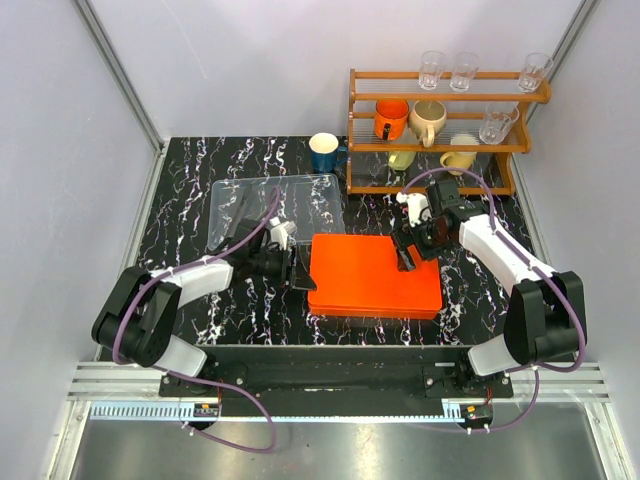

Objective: Pack the cookies

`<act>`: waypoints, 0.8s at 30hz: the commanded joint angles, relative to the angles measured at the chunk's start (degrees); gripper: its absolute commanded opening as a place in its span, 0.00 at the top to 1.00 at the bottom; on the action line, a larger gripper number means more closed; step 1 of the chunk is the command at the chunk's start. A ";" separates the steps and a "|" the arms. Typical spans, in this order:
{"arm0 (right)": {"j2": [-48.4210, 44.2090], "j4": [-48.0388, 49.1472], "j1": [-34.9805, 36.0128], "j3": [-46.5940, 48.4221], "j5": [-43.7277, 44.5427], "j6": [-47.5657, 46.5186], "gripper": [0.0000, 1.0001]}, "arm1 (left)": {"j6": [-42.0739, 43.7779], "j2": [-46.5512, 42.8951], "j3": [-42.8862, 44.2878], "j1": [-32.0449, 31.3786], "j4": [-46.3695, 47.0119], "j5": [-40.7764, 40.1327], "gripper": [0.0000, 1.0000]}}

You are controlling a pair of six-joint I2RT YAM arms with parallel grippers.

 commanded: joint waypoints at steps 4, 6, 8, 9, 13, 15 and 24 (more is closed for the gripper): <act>-2.90 0.94 2.39 -1.36 1.69 -1.57 0.03 | 5.83 -3.66 -1.32 -0.71 -4.60 -8.35 0.32; -3.60 1.12 3.44 -1.45 1.95 -1.49 0.03 | 6.18 -4.46 -1.23 -0.62 -4.87 -8.52 0.31; -3.52 0.24 4.23 -1.18 2.39 -1.49 0.03 | 6.36 -5.69 -1.49 -0.71 -5.04 -8.87 0.28; -3.17 0.06 4.93 -1.18 2.48 -1.40 0.03 | 6.36 -6.04 -1.49 -0.63 -5.13 -8.70 0.26; -2.03 0.68 6.60 -1.97 4.58 -1.05 0.03 | 5.39 -7.10 -2.71 -0.62 -3.47 -6.42 0.20; -0.89 1.03 6.96 -2.24 6.25 -0.96 0.03 | 4.69 -6.84 -3.07 -0.62 -2.59 -4.23 0.18; 3.15 1.56 8.98 -1.71 11.88 -0.96 0.04 | 1.61 -4.91 -4.04 -1.24 2.16 1.23 0.13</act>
